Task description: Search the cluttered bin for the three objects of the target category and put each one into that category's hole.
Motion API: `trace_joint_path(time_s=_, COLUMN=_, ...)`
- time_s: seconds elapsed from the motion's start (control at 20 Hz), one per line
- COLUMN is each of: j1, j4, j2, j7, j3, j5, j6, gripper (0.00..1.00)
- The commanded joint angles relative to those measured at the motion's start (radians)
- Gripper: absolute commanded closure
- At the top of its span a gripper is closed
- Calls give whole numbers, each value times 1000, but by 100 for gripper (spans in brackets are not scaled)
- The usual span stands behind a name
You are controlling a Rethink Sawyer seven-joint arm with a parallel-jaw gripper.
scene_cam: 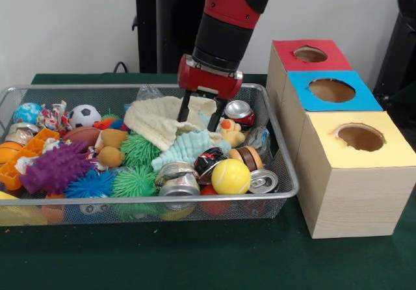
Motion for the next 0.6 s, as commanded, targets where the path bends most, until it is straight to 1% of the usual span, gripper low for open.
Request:
trace_joint_path(time_s=0.05, j1=45, j4=-76, j2=30, j7=246, j3=-32, j5=90, j6=120, gripper=0)
trace_joint_path(time_s=0.35, j1=98, j4=-116, j2=42, j7=260, j3=-93, j5=142, j6=192, gripper=0)
trace_joint_path(time_s=0.6, j1=100, j4=-122, j2=14, j7=237, j3=-109, j5=143, j6=234, gripper=0)
